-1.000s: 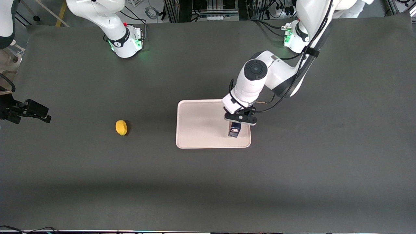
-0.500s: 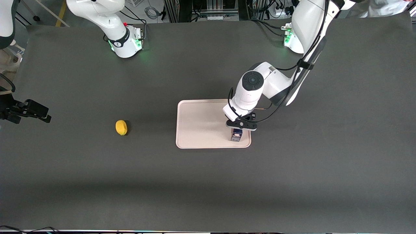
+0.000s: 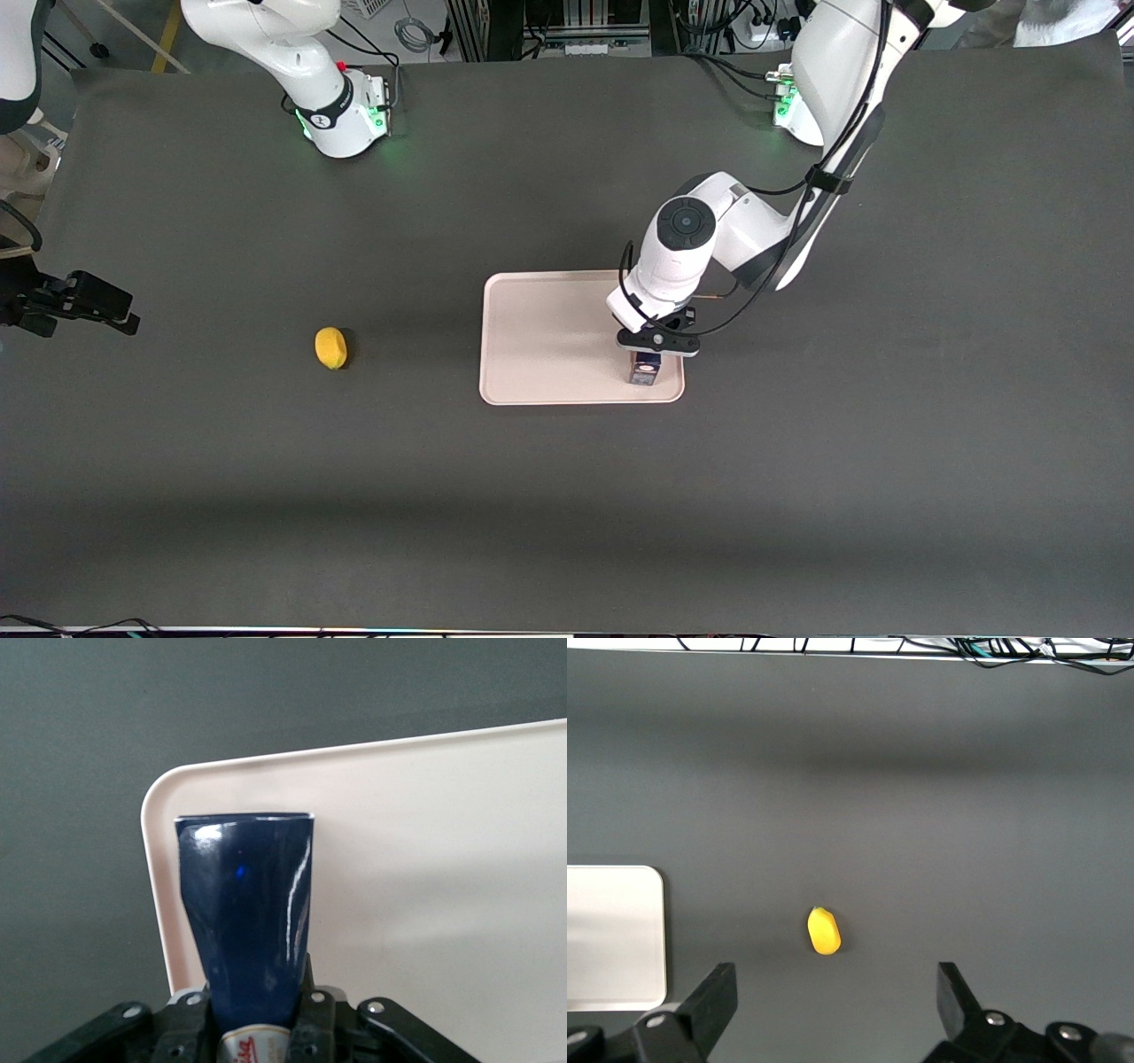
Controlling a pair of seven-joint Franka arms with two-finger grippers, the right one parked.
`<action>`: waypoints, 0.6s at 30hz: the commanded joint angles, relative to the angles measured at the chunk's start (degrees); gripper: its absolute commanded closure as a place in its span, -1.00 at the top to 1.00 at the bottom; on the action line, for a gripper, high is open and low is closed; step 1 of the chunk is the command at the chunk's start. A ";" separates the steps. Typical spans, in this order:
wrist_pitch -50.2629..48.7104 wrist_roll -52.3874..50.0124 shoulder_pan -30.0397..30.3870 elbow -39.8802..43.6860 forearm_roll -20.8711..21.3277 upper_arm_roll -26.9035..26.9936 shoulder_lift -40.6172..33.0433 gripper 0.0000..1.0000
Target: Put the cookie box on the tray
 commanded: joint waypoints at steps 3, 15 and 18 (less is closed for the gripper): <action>-0.36 -2.04 -1.16 1.31 1.41 0.91 0.58 -0.22; -0.28 -1.68 -1.15 1.40 2.03 1.44 0.49 1.00; -0.19 -1.95 -1.16 1.66 2.03 1.44 0.49 1.00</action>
